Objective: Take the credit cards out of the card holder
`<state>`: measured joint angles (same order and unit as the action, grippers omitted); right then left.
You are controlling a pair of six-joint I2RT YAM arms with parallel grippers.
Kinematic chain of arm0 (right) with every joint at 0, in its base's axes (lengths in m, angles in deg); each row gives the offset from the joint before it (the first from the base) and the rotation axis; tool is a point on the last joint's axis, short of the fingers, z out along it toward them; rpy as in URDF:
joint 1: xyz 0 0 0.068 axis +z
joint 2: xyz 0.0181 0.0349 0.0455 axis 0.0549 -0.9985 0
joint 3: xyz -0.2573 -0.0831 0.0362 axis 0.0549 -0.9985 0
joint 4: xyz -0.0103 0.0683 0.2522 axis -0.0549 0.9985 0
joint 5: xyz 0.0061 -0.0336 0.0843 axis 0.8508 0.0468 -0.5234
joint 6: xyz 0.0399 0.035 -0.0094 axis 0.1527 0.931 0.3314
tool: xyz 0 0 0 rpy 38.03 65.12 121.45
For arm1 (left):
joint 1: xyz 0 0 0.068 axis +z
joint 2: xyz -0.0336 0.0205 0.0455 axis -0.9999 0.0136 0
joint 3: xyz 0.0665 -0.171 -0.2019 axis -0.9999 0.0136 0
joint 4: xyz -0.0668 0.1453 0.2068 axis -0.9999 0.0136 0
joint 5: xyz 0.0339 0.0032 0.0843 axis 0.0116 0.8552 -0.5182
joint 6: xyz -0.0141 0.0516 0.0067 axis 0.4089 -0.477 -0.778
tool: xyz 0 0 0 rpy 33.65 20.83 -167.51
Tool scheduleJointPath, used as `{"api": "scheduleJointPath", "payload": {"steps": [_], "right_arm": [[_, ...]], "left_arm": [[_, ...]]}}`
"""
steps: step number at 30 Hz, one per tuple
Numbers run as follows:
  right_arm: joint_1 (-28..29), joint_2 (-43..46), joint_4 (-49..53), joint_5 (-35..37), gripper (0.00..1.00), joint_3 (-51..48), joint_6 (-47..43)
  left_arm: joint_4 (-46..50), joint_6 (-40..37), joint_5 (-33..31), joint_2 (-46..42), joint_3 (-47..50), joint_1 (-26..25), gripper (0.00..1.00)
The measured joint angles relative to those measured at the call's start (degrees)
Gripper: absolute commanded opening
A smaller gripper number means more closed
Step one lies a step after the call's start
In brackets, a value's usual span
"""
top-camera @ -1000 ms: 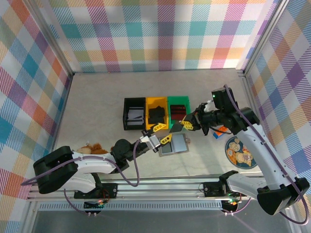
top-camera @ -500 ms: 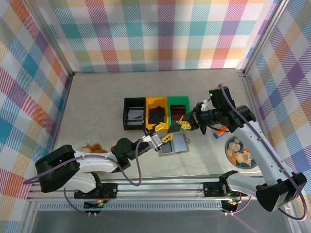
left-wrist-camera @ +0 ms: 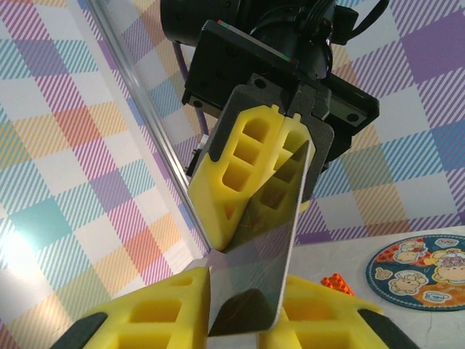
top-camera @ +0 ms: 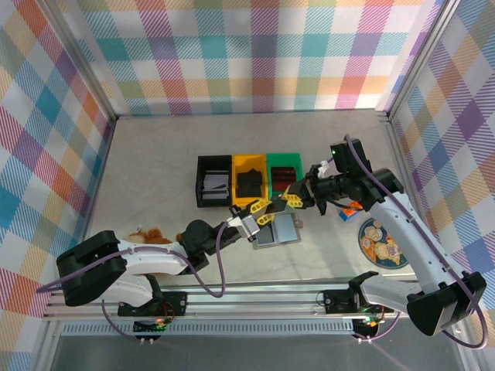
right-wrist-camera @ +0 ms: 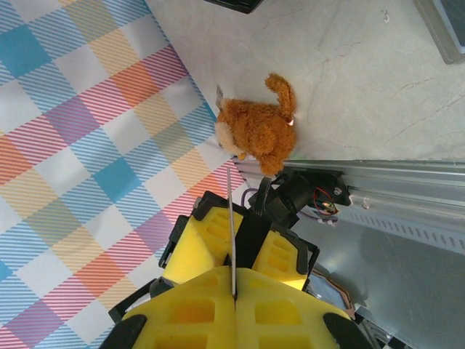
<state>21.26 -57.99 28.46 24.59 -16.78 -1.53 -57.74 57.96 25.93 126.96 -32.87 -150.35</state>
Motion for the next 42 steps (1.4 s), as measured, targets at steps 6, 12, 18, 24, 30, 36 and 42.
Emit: {"api": "scheduleJointPath", "payload": {"steps": [6, 12, 18, 24, 30, 36, 42], "right_arm": [[0.0, 0.0, -0.6, -0.2, 0.0, -0.2, 0.4], [0.0, 0.0, -0.7, -0.2, 0.0, -0.3, 0.4], [-0.1, 0.0, -1.3, 0.0, 0.13, -0.4, 0.7], [-0.2, 0.1, -1.6, 0.4, 0.53, -0.7, -0.2], [-5.7, 1.0, 1.1, 2.3, 0.71, -0.5, -3.8], [-14.5, 1.4, 4.3, 3.2, 0.8, 0.5, -9.0], [-15.8, 1.4, 7.0, 7.6, 0.83, 2.4, -13.9]], "left_arm": [[-0.1, 0.0, 0.0, 0.0, 0.0, 0.0, 0.18], [-0.1, 0.0, -0.6, 0.0, 0.0, 0.0, 0.09], [0.3, -0.4, -1.1, 0.0, -0.3, 0.0, 0.0], [1.2, 1.0, -2.1, -0.6, -1.1, 0.0, 0.0], [1.5, 9.8, -5.1, -2.4, -1.2, 1.0, 0.0], [1.4, 31.5, -10.1, -2.2, -1.2, 6.3, 0.0], [1.1, 51.9, -17.9, 1.7, -0.5, 8.1, 0.0]]}}
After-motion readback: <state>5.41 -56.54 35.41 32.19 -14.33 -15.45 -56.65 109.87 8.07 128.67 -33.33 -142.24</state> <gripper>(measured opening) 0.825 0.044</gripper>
